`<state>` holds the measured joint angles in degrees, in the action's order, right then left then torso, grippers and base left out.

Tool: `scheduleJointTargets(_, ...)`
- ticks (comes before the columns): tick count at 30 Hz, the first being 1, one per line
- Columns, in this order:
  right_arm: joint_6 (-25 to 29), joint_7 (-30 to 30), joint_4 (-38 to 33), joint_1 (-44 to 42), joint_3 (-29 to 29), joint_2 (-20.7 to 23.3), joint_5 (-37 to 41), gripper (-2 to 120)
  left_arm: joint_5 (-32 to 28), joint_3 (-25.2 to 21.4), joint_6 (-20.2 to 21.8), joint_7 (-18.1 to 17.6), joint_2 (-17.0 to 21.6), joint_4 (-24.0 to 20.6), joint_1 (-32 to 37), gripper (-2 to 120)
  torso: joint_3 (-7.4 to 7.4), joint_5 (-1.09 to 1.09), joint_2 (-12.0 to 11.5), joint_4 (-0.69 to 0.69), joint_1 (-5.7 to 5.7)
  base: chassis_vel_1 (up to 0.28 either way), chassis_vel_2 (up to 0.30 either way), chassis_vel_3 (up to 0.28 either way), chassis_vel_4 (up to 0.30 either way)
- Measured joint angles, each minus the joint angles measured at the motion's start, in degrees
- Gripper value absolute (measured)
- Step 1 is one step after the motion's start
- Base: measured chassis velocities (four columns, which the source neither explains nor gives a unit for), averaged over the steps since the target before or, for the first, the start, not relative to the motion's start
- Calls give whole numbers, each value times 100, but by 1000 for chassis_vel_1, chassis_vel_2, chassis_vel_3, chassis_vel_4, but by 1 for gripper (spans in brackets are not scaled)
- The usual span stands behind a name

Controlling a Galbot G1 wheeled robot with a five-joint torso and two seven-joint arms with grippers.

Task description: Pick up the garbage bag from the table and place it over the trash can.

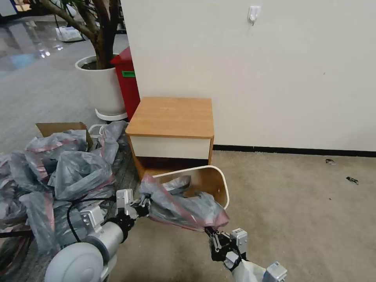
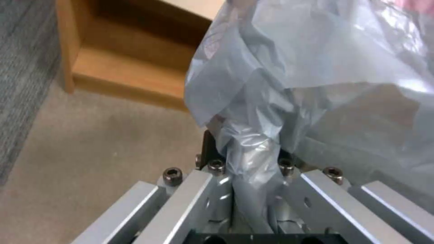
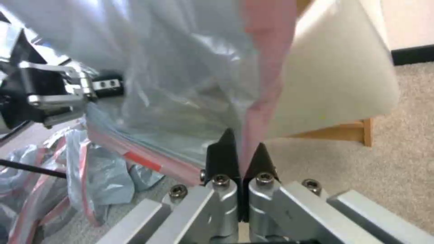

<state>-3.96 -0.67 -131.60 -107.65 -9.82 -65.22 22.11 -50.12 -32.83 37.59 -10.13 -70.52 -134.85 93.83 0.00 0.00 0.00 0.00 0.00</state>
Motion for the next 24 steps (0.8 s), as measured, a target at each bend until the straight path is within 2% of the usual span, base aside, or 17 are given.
scheduleJointTargets(9, -48, 19, -2, -138, -150, 337, 108, 0, -301, 20, 149, -106, 12, -65, 3, 4, 0, 0, 0, 0, 0, 0, 0, 0, 0)
scheduleJointTargets(22, -155, 69, 158, -146, -244, 457, 111, 0, -392, 3, 154, -112, 17, -87, 4, 4, 0, 0, 0, 0, 0, 0, 0, 0, 0)
scheduleJointTargets(24, -191, 17, 228, -136, -303, 452, 40, 4, -373, -33, 112, -150, 18, -103, -1, 4, 0, 2, 1, -1, 0, 0, 0, 0, 0)
